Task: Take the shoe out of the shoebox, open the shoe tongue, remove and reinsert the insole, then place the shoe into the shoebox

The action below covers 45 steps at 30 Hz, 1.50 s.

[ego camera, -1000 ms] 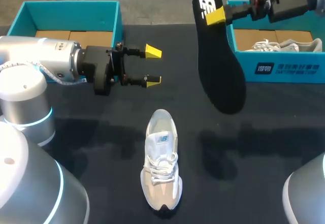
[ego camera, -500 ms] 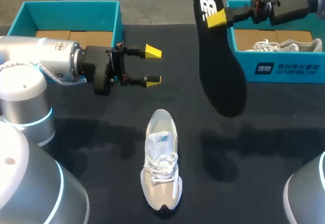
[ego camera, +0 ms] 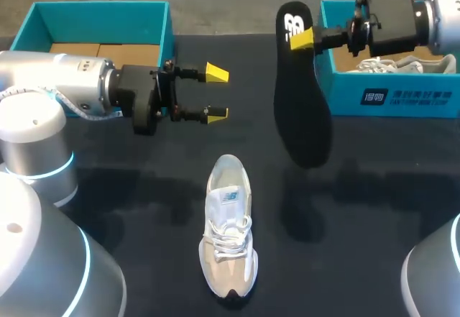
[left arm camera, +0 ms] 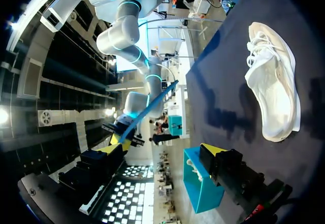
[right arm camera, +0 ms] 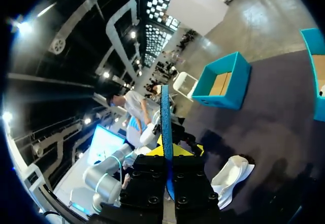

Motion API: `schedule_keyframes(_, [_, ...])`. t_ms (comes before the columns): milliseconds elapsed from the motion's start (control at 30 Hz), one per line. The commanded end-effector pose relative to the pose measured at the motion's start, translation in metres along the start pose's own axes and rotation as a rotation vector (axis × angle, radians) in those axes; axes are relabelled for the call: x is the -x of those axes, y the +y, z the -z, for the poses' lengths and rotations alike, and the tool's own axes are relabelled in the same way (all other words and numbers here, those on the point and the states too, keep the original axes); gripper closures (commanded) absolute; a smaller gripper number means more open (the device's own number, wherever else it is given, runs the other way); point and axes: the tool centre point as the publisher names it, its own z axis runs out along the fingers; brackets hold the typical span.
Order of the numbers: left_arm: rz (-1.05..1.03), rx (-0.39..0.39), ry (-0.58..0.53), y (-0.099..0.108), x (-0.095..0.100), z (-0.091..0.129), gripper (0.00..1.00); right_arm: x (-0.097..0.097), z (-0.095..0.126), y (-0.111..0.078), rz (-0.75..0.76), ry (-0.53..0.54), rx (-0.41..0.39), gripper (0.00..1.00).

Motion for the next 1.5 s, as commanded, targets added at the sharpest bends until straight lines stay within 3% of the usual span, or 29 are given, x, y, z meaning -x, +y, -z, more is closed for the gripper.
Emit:
schedule_keyframes(33, [-0.002,0.003,-0.002,0.0,-0.001,-0.001,0.0,0.008,-0.01,0.007,-0.051,-0.001,0.018,1.0])
schedule_keyframes(333, [-0.002,0.003,-0.002,0.0,-0.001,-0.001,0.0,0.016,-0.018,0.018,-0.157,-0.049,0.133,1.0])
schedule_keyframes(433, [-0.002,0.003,-0.002,0.0,-0.001,-0.001,0.0,0.018,-0.017,0.021,-0.221,-0.08,0.217,1.0])
schedule_keyframes(933, [-0.002,0.003,-0.002,0.0,-0.001,-0.001,0.0,0.018,-0.017,0.021,-0.221,-0.08,0.217,1.0])
schedule_keyframes(1267, [-0.002,0.003,-0.002,0.0,-0.001,-0.001,0.0,0.056,-0.031,0.029,-0.38,-0.008,0.219,1.0])
schedule_keyframes(1500, [-0.002,0.003,-0.002,0.0,-0.001,-0.001,0.0,0.067,-0.041,0.033,-0.438,-0.012,0.226,1.0])
